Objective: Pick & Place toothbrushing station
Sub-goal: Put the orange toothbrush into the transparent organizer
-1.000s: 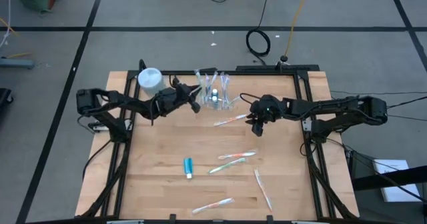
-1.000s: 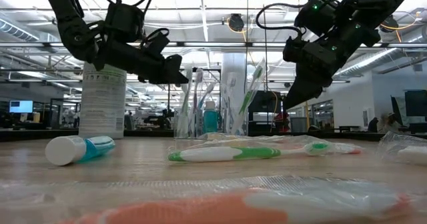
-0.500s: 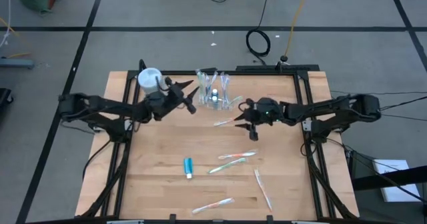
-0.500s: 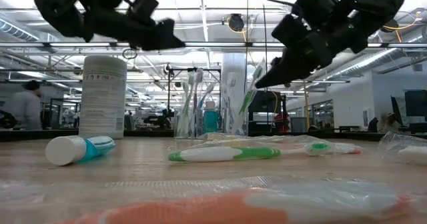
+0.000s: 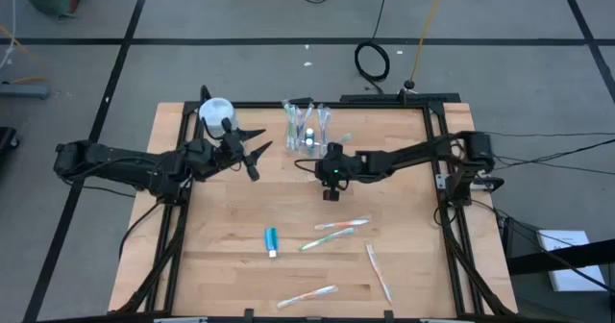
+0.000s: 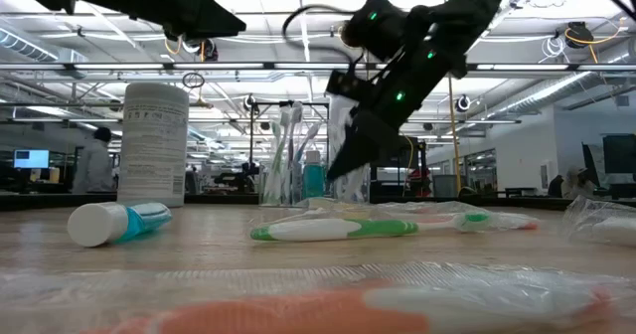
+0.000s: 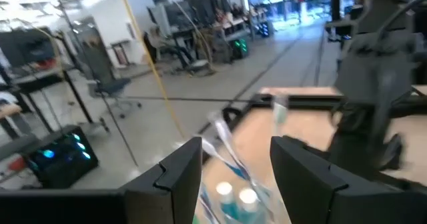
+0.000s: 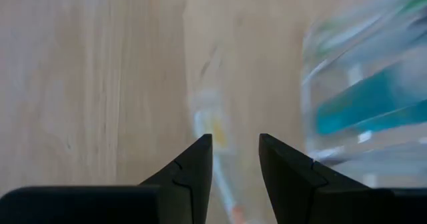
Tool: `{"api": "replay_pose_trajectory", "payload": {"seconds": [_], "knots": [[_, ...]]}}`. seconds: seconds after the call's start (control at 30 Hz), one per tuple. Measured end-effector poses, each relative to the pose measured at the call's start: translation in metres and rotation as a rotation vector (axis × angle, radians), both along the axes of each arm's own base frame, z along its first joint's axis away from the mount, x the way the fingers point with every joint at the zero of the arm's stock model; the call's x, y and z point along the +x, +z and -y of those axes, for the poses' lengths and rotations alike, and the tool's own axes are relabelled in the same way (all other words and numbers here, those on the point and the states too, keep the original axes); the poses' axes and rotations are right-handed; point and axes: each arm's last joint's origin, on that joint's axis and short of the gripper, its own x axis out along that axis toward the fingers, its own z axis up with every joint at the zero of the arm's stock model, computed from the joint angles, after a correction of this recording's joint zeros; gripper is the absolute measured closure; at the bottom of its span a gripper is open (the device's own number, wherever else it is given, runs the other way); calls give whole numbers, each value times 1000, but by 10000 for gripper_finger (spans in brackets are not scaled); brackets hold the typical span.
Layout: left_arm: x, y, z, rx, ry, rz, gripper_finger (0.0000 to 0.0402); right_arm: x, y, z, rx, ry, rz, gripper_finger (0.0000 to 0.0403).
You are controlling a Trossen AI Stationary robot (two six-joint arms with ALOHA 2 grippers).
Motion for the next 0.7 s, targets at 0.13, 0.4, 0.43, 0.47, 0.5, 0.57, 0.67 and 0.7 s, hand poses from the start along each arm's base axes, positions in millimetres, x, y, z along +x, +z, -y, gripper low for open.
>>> {"api": "replay_pose_trajectory", "payload": {"seconds": [0.13,0.4,0.43,0.47,0.5,0.57,0.67,0.7], "knots": [[-4,-4,5,-29,-25,-53,217,5,-14,2,58,-41,-82,289],[-4,-7,10,-21,-48,-87,217,6,-30,4,83,-51,-134,290],[-4,-7,10,-24,-49,-87,217,6,-31,5,83,-54,-141,292],[-4,-7,10,-26,-48,-86,217,5,-32,6,85,-59,-150,296],[-4,-7,10,-26,-48,-85,217,5,-33,7,88,-63,-158,303],[-4,-8,10,-26,-48,-89,217,4,-34,8,89,-66,-170,320],[-4,-8,10,-26,-48,-90,217,3,-33,8,90,-63,-168,357],[-4,-8,10,-26,-48,-90,217,3,-31,6,89,-59,-165,372]]}}
